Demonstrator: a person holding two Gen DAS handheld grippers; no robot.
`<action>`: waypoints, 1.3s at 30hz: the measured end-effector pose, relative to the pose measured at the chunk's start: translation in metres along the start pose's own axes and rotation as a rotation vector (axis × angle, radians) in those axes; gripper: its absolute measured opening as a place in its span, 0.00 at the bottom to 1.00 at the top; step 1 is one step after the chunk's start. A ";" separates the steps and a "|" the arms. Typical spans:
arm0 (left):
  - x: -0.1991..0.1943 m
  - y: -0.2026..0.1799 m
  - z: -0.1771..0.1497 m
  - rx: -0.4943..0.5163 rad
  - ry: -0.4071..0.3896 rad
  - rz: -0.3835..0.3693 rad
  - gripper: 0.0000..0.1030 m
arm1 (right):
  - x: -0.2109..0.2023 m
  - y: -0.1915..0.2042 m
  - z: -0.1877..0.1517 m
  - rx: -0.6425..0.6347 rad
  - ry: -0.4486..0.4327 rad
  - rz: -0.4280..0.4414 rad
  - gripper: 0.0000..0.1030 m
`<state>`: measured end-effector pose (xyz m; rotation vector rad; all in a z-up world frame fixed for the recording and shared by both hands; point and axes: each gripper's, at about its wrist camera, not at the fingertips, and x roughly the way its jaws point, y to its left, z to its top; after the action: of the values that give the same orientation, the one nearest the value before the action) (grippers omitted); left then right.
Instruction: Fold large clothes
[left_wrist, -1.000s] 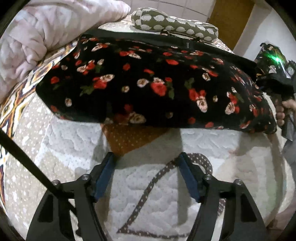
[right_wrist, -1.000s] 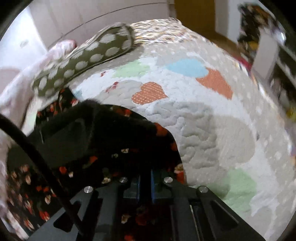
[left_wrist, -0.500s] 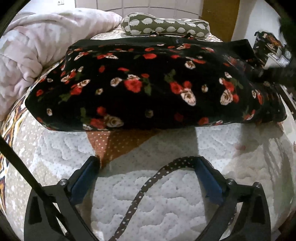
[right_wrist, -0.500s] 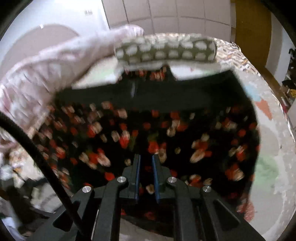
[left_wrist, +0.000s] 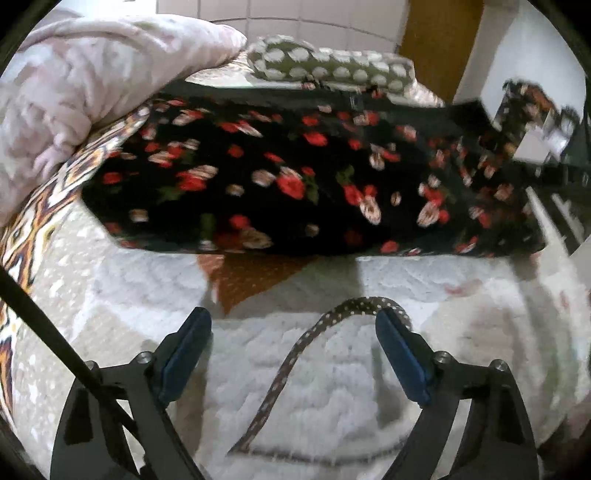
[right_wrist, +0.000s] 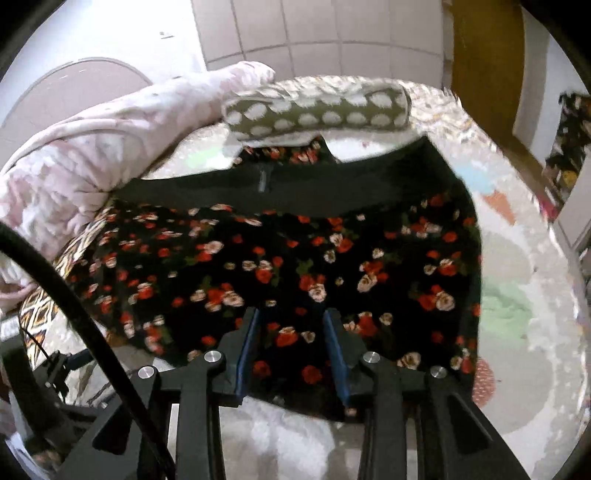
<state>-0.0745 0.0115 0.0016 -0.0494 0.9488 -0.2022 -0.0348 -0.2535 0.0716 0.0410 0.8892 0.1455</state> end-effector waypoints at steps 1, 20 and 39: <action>-0.009 0.005 0.000 -0.012 -0.019 0.002 0.87 | -0.003 0.004 0.000 -0.005 -0.002 0.014 0.36; -0.014 0.136 0.053 -0.241 -0.060 0.168 0.87 | 0.091 0.087 -0.004 -0.088 0.154 0.049 0.40; -0.050 0.095 0.057 -0.176 -0.055 0.142 0.85 | 0.069 0.094 -0.006 -0.113 0.070 0.011 0.55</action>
<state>-0.0428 0.1115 0.0625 -0.1479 0.9093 0.0144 -0.0067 -0.1511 0.0240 -0.0651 0.9495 0.2084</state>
